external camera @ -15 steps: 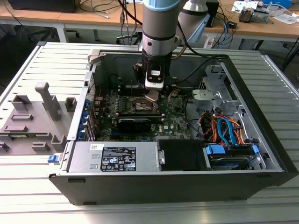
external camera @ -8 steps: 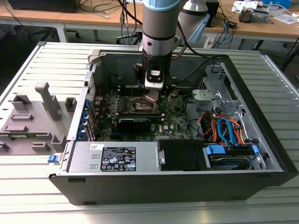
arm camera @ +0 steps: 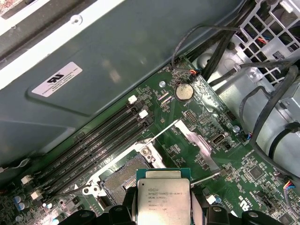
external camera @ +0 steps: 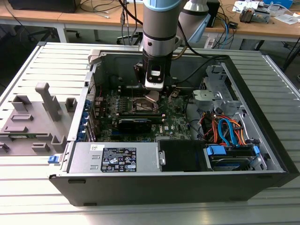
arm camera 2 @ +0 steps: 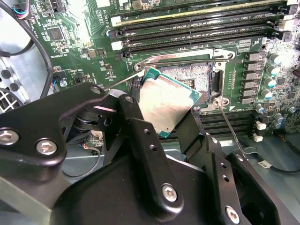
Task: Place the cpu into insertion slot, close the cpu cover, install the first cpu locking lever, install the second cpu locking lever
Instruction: 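Place the cpu into insertion slot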
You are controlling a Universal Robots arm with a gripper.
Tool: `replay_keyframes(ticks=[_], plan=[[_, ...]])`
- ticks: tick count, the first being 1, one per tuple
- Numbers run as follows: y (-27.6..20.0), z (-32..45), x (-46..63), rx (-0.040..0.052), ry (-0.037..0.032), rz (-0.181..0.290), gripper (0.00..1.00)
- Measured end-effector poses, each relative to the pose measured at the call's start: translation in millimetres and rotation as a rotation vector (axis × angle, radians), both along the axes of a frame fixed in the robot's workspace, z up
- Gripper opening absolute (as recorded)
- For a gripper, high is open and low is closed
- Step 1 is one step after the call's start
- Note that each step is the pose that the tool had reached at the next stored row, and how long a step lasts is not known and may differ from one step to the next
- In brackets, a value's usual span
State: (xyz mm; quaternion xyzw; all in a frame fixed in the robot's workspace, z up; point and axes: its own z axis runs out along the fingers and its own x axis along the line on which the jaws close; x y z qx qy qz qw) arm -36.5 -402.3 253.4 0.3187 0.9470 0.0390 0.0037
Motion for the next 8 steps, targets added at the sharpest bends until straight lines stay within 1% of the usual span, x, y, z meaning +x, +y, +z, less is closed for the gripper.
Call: replay_keyframes(ticks=[8], plan=[[0.0,0.0,0.0,0.0,0.0,-0.005,0.55]])
